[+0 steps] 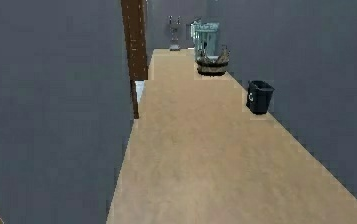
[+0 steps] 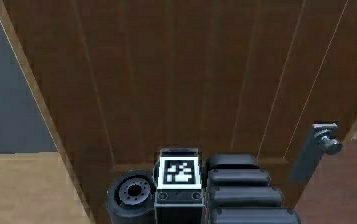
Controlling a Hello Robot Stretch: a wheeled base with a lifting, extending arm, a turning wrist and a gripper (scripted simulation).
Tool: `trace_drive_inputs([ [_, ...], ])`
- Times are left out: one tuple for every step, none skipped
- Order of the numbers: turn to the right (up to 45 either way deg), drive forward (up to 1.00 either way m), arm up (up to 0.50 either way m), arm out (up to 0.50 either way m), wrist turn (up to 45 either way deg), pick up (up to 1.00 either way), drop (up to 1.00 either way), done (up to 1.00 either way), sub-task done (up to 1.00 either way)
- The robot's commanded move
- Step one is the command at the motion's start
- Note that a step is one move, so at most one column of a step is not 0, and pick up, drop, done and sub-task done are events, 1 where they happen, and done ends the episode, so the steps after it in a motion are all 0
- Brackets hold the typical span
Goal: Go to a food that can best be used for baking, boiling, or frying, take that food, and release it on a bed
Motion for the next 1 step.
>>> trace_drive_inputs([
  [0.0,0.45,0.0,0.0,0.0,0.0,0.0,0.0,0.0],
])
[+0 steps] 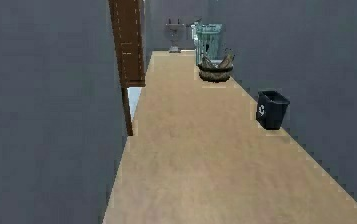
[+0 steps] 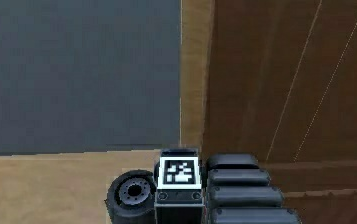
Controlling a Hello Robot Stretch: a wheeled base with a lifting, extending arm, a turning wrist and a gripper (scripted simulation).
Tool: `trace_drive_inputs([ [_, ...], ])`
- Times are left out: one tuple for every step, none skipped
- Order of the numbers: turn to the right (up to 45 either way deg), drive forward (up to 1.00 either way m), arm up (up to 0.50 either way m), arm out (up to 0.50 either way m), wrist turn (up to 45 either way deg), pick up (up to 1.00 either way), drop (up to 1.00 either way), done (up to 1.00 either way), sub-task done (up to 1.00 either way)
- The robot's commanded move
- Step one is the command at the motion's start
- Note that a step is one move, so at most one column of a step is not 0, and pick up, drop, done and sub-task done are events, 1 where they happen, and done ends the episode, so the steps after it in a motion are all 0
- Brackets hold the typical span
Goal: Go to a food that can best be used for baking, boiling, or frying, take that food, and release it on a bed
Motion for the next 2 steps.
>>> trace_drive_inputs([
  [-6.0,0.0,0.0,0.0,0.0,0.0,0.0,0.0,0.0],
  [0.0,1.0,0.0,0.0,0.0,0.0,0.0,0.0,0.0],
])
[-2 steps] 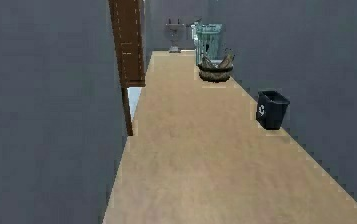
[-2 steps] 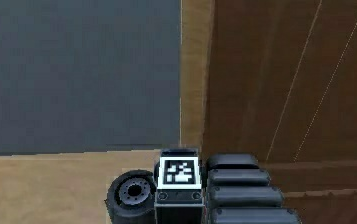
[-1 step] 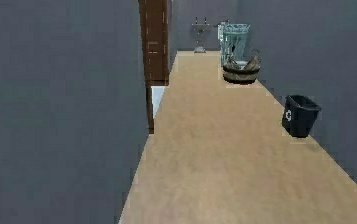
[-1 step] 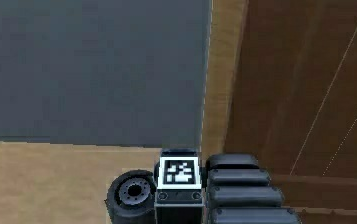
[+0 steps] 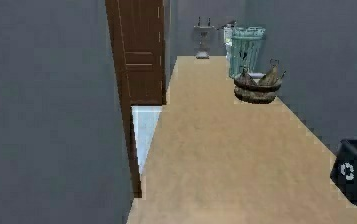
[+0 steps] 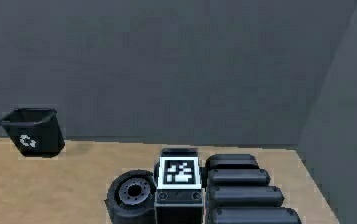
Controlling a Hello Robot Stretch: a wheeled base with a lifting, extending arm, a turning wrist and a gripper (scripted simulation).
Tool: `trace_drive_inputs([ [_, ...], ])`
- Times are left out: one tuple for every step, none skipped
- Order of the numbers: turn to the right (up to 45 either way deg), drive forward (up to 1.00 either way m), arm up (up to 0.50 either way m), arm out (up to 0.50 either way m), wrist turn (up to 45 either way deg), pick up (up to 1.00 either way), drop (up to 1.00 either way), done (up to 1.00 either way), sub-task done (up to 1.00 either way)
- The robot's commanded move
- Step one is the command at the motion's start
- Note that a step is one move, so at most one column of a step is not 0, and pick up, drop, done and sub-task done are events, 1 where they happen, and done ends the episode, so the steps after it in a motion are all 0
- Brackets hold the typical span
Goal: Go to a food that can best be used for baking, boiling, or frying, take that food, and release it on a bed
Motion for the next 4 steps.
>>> trace_drive_inputs([
  [0.0,1.0,0.0,0.0,0.0,0.0,0.0,0.0,0.0],
  [0.0,0.45,0.0,0.0,0.0,0.0,0.0,0.0,0.0],
  [45.0,0.0,0.0,0.0,0.0,0.0,0.0,0.0,0.0],
  [30.0,0.0,0.0,0.0,0.0,0.0,0.0,0.0,0.0],
])
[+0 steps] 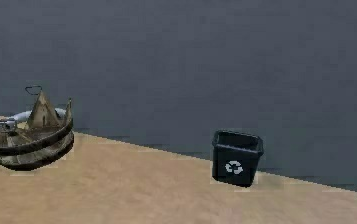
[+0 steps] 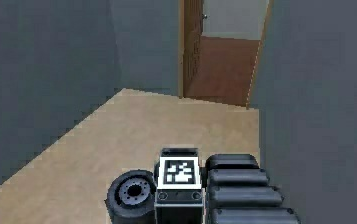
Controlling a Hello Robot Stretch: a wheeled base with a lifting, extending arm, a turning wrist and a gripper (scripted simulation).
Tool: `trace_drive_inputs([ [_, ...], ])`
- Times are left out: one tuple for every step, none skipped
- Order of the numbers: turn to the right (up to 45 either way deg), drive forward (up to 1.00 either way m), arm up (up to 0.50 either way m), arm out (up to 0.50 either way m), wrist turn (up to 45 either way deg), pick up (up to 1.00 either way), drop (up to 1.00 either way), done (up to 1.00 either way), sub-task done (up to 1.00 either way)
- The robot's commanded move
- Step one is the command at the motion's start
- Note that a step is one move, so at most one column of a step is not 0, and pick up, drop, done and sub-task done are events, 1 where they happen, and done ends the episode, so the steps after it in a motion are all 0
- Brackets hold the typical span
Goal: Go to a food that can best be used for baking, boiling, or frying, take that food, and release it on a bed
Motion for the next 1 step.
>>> trace_drive_inputs([
  [0.0,0.4,0.0,0.0,0.0,0.0,0.0,0.0,0.0],
])
